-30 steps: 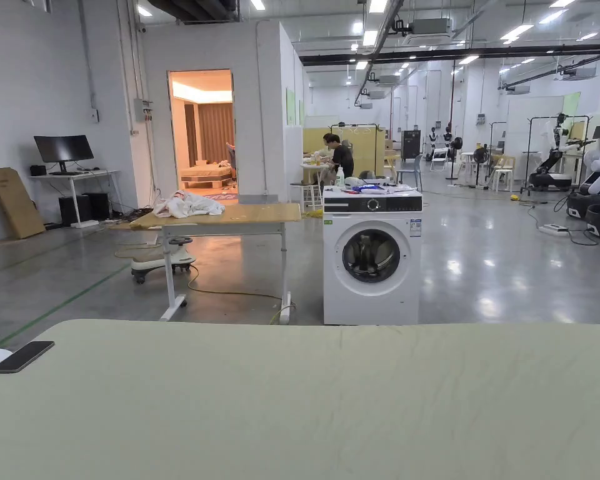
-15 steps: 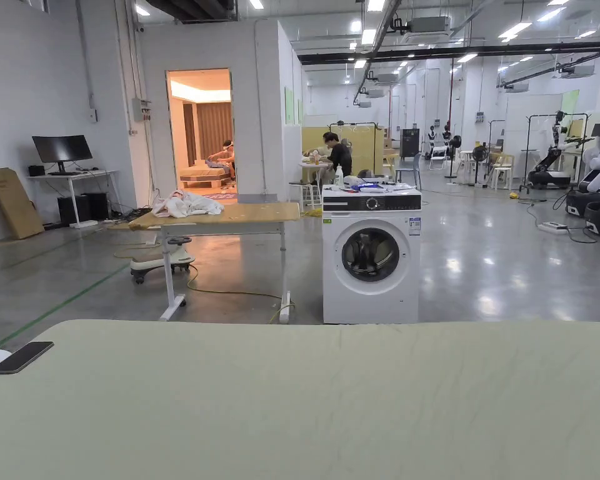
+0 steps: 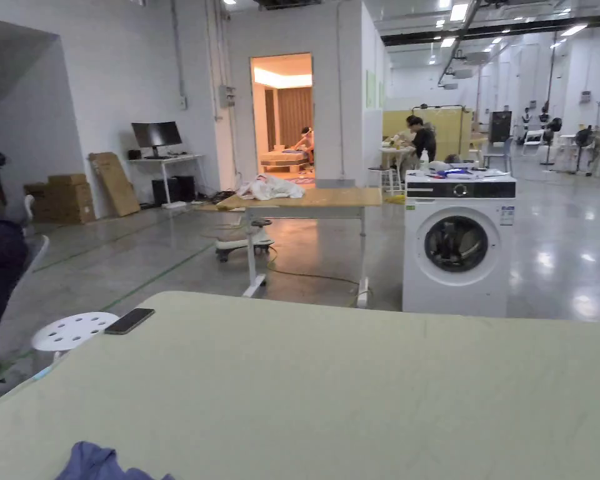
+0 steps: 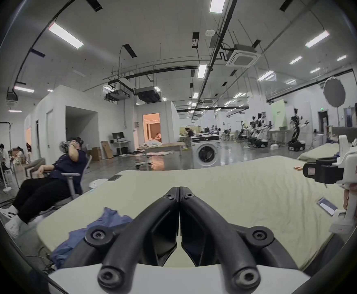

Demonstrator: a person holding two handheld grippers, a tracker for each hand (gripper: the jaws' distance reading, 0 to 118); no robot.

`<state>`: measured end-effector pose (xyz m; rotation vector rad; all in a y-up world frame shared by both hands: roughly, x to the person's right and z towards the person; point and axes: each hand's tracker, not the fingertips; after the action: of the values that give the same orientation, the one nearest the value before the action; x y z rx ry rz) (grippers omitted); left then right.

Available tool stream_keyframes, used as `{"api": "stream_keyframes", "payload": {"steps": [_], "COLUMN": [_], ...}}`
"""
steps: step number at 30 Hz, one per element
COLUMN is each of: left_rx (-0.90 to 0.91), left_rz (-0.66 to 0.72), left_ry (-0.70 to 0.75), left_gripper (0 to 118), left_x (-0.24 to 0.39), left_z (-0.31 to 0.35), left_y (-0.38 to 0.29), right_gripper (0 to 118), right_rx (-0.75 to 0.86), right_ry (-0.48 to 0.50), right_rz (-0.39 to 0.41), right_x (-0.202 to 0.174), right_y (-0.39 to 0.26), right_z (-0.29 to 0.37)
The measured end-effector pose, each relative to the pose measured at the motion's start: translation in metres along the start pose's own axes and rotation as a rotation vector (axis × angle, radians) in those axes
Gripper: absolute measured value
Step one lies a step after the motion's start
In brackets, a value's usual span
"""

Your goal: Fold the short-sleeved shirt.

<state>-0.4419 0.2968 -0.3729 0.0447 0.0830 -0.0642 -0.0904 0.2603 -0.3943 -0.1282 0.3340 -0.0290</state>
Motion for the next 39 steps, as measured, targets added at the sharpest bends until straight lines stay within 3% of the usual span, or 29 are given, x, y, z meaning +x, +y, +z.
{"api": "stream_keyframes", "payload": {"steps": [4, 8, 13, 15, 19, 24, 29, 31, 34, 36, 38, 39], "left_rx": [-0.043, -0.095, -0.333, -0.403, -0.566, -0.684, -0.880, -0.884, -0.981, -0.942, -0.937, -0.932], "left_rz": [-0.007, 0.011, 0.095, 0.035, 0.000, 0.117, 0.009, 0.042, 0.086, 0.073, 0.072, 0.074], "left_ry": [0.065, 0.125, 0.034, -0.014, -0.040, -0.035, 0.078, 0.055, 0.089, 0.094, 0.088, 0.079], "left_gripper": [1, 11, 54, 74, 84, 85, 83, 81, 69, 62, 46, 29], "left_x": [-0.027, -0.054, -0.093, -0.109, -0.148, -0.202, -0.229, -0.229, -0.221, -0.221, -0.221, -0.222], "left_z": [0.015, 0.022, 0.006, -0.019, -0.085, -0.165, -0.207, -0.216, -0.220, -0.219, -0.219, -0.220], "left_y": [-0.008, -0.021, -0.066, -0.088, -0.134, -0.203, -0.256, -0.263, -0.279, -0.279, -0.278, -0.278], "right_gripper": [0, 0, 0, 0, 0, 0, 0, 0, 0, 0, 0, 0], "right_rx": [-0.011, -0.025, -0.066, -0.079, -0.147, -0.213, -0.245, -0.251, -0.272, -0.283, -0.292, -0.299], "right_ry": [0.082, 0.149, 0.230, 0.241, 0.213, 0.164, 0.098, 0.087, 0.070, 0.066, 0.066, 0.068], "right_rz": [0.001, -0.003, 0.004, 0.011, -0.005, -0.003, -0.006, -0.018, -0.023, -0.018, -0.016, -0.019], "right_x": [-0.020, -0.036, -0.045, -0.046, -0.045, -0.032, -0.013, -0.008, -0.005, -0.004, -0.004, -0.004], "right_y": [-0.003, -0.007, -0.013, -0.017, -0.028, -0.036, -0.039, -0.041, -0.045, -0.048, -0.053, -0.056], "right_z": [-0.018, -0.031, -0.040, -0.041, -0.043, -0.036, -0.027, -0.025, -0.024, -0.022, -0.020, -0.020]}}
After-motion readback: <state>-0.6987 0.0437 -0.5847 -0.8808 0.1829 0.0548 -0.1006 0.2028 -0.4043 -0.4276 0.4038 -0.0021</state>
